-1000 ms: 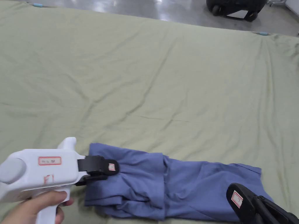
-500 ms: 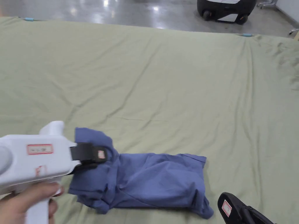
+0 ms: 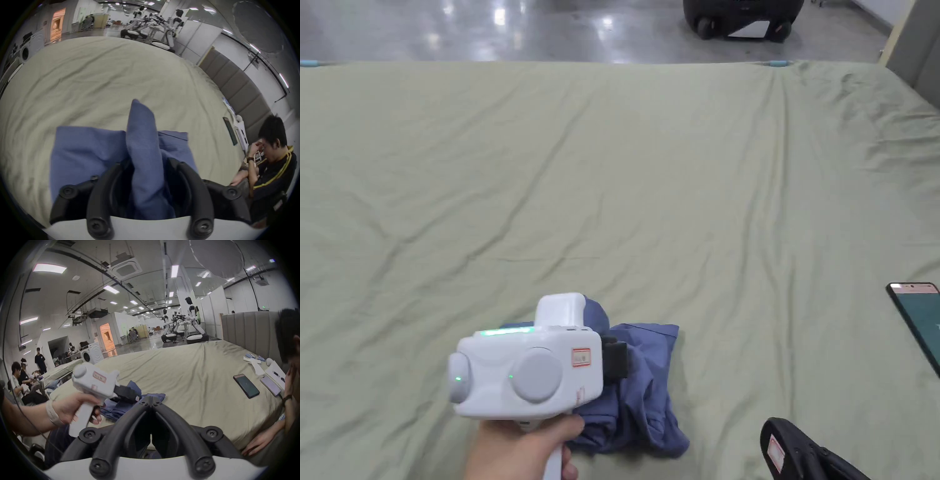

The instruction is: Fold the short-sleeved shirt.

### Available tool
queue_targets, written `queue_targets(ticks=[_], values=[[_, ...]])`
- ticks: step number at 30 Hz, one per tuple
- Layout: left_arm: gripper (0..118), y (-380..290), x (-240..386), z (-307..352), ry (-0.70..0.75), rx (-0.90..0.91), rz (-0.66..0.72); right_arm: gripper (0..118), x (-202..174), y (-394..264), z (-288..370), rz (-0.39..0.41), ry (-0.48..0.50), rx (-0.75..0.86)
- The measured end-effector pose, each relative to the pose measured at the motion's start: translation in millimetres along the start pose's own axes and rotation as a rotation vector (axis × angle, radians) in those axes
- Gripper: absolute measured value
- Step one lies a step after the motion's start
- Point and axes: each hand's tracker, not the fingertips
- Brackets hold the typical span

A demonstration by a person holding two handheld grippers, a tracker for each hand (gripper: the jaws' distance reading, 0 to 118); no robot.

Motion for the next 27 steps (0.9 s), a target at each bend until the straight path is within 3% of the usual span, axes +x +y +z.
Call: queue_targets(ticks=[3,6,8,10,12,16,21,24,27], values=[[45,0,7,77,-0.036,0.179,-0.062,0,-2,1,0,-0.005,0.034,-0.003],[61,-10,-3,131,-0.027,0.271,-0.105,0,-7,2,-1,-0.011,0.052,-0.006],[60,-18,-20,146,-0.032,0.299,-0.087,0,-9,1,-3,-0.021,0.061,-0.01],[49,-22,-29,133,-0.026,0.247,-0.037,0,-10,-1,-6,-0.032,0.06,-0.022],[19,-23,-37,97,-0.081,0.141,0.026,0,-9,-1,-10,-0.048,0.046,-0.058],[18,-35,-20,44,-0.347,0.114,0.109,0,-9,2,-11,-0.039,0.026,-0.085],[18,-43,19,-18,-0.265,0.023,0.073,0,-13,15,-21,-0.023,0.029,-0.118],[18,-43,-3,11,-0.38,0.045,0.151,0,-21,27,-41,-0.008,0.074,-0.128],[18,-51,-30,69,-0.404,0.159,0.049,0,-28,34,-84,-0.037,0.112,-0.211]])
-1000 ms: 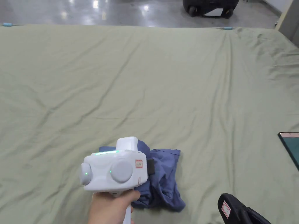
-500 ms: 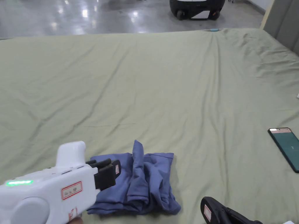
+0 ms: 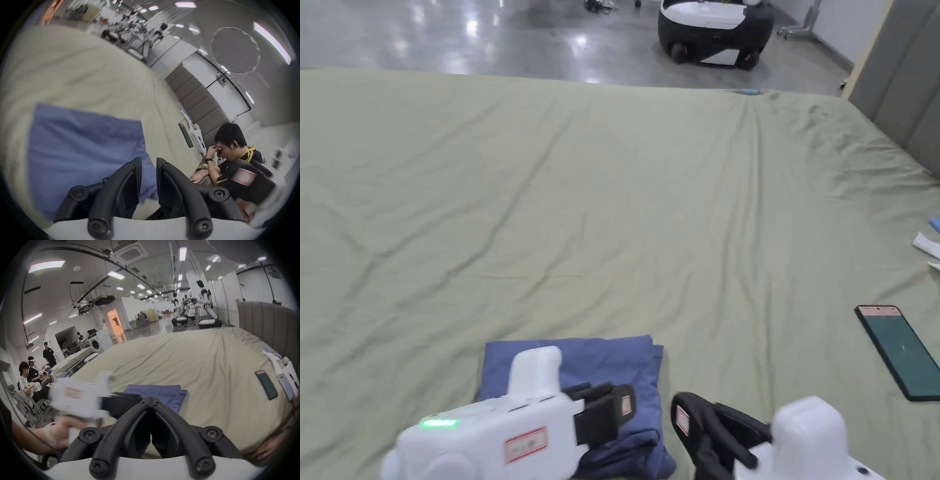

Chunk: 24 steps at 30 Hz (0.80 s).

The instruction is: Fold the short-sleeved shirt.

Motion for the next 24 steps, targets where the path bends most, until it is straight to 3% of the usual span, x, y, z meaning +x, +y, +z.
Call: queue_targets(ticks=[3,4,5,6,8,10,13,15,17,18,19,20,21,24], values=[[20,9,-19,58,0.06,0.07,-0.016,0,15,-3,-65,-0.113,0.069,-0.136],[27,12,-30,72,0.068,0.083,0.007,0,22,-8,-84,-0.173,0.112,-0.17],[41,15,-45,85,0.061,0.103,0.05,0,29,-13,-102,-0.235,0.118,-0.205],[70,17,-58,95,0.076,0.116,0.079,0,34,-18,-116,-0.269,0.077,-0.261],[113,20,-86,103,0.093,0.117,0.143,0,41,-25,-139,-0.22,-0.089,-0.405],[118,24,-113,99,0.033,0.12,0.242,0,50,-30,-144,-0.215,-0.094,-0.366],[118,25,-153,63,-0.104,0.022,0.422,0,59,-30,-145,-0.306,-0.067,-0.365],[117,22,-165,27,-0.145,-0.061,0.495,0,58,-32,-145,-0.295,-0.066,-0.357],[117,19,-156,-3,-0.31,-0.116,0.464,0,60,-34,-145,-0.297,-0.061,-0.354],[108,20,-148,-15,-0.367,-0.134,0.465,0,61,-35,-145,-0.302,-0.057,-0.349],[77,23,-142,-28,-0.377,-0.182,0.487,0,62,-35,-145,-0.307,-0.056,-0.346],[17,25,-134,-34,-0.309,-0.167,0.482,0,58,-33,-142,-0.312,-0.046,-0.338],[18,26,-130,-39,-0.165,-0.158,0.43,0,60,-33,-140,-0.326,-0.025,-0.317],[18,36,-132,-31,-0.205,-0.159,0.463,0,52,-23,-124,-0.366,0.026,-0.279]])
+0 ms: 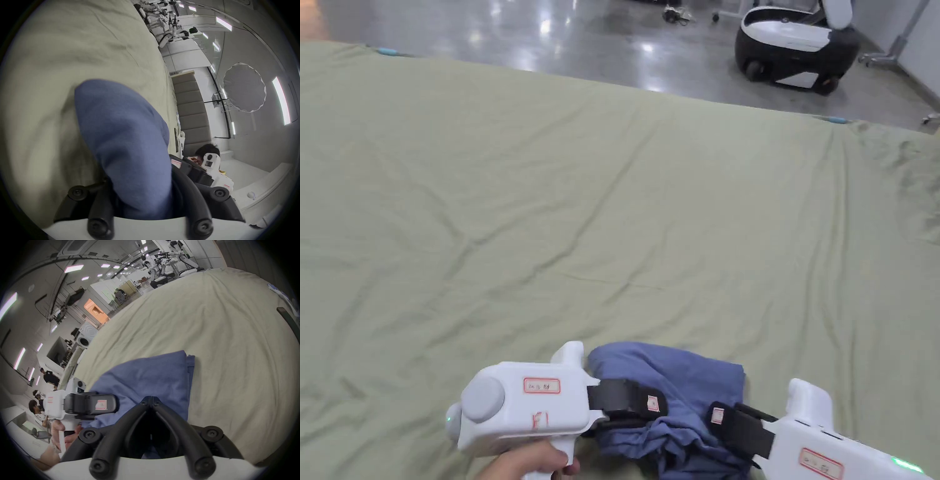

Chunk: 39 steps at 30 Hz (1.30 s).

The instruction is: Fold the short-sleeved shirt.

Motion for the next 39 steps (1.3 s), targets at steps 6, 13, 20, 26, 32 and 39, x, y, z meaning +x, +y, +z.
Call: queue_targets(ticks=[6,13,20,26,32,39], values=[[18,25,3,100,0.135,0.11,-0.117,0,-25,-2,29,0.074,0.061,0.062],[18,84,-39,263,0.396,0.119,-0.218,0,-73,-18,34,0.133,0.116,0.034],[18,87,-90,402,0.59,0.17,-0.24,0,-106,-30,21,0.161,0.137,0.011],[51,94,-139,440,0.612,0.231,-0.204,0,-125,-36,18,0.2,0.143,-0.003],[108,47,-98,491,0.607,0.296,-0.323,0,-131,-36,43,0.212,0.162,0.053],[107,-30,72,453,0.573,0.762,-0.618,0,-132,-16,70,0.381,0.002,0.22]])
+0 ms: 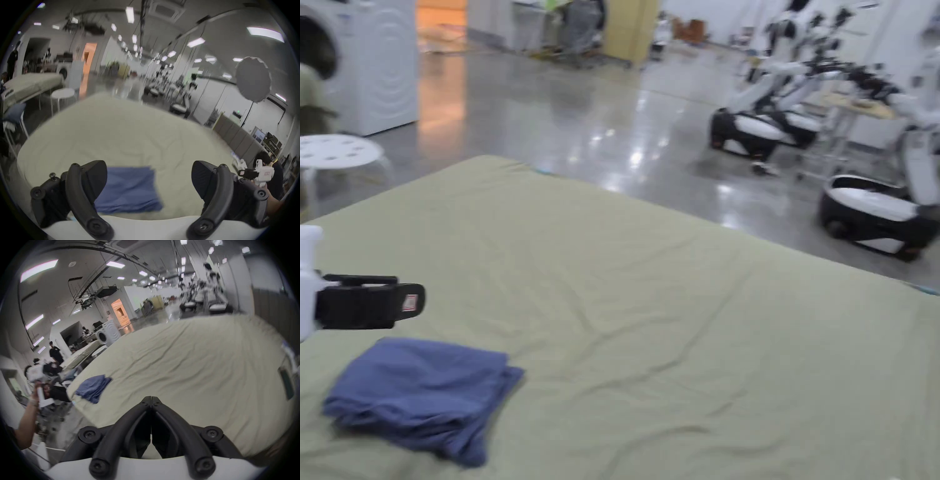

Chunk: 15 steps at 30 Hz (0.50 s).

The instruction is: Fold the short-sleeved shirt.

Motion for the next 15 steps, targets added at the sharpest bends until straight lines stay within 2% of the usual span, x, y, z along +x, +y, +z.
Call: queue_targets(ticks=[1,2,3,4,5,7,8,11,12,14,15], values=[[102,3,26,-2,-0.007,0.027,-0.021,0,0,8,4,0.026,-0.021,0.033],[86,2,62,-9,0.007,0.071,-0.093,0,0,19,11,0.058,-0.036,0.088],[43,0,92,-27,0.054,0.11,-0.183,0,1,32,18,0.099,-0.055,0.149],[19,-3,123,-42,0.118,0.123,-0.262,0,2,45,23,0.131,-0.074,0.2],[15,-3,154,-60,0.14,0.111,-0.268,0,1,65,29,0.173,-0.104,0.259],[13,1,207,-83,-0.038,0.107,-0.16,0,7,95,30,0.201,-0.148,0.344],[10,0,233,-93,-0.077,0.186,-0.147,0,11,111,28,0.207,-0.143,0.355],[10,2,300,-116,0.048,0.33,-0.261,0,18,146,27,0.223,-0.211,0.411],[10,1,315,-118,0.041,0.373,-0.279,0,24,151,25,0.234,-0.251,0.445],[10,6,335,-125,0.036,0.338,-0.289,0,37,161,23,0.24,-0.24,0.446],[10,6,336,-133,0.047,0.35,-0.344,0,40,165,24,0.266,-0.253,0.451]])
